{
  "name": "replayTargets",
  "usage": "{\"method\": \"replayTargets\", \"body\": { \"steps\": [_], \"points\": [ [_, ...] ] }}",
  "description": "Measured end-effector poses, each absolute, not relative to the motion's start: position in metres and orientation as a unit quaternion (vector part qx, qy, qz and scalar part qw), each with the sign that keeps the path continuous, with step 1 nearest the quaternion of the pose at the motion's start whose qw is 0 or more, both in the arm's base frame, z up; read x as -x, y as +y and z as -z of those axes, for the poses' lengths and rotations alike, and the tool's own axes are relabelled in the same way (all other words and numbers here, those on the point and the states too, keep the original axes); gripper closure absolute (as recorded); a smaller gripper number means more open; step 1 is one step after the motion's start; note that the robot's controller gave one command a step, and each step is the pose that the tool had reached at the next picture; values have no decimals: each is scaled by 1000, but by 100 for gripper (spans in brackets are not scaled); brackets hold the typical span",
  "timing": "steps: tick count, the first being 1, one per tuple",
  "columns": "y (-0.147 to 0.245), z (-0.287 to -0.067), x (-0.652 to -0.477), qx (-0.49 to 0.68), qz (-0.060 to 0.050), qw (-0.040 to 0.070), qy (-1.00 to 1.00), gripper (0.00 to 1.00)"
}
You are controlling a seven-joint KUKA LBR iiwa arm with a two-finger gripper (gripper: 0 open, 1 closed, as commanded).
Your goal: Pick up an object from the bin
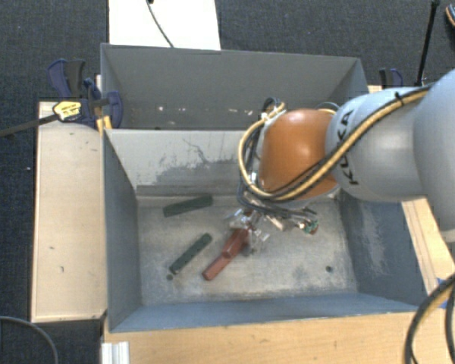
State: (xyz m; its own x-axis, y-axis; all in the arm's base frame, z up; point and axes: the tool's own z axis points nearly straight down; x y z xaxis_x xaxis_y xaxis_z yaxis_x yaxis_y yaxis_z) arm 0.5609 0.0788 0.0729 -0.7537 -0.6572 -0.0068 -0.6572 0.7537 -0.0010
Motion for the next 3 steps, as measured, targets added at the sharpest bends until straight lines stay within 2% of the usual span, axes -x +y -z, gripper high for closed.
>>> {"method": "replayTargets", "body": {
  "steps": [2, 3],
  "points": [
    [72, -75, -562, 357, 0, 1, 934, 100],
    [73, -86, -562, 356, 0, 1, 934, 100]
  ]
}}
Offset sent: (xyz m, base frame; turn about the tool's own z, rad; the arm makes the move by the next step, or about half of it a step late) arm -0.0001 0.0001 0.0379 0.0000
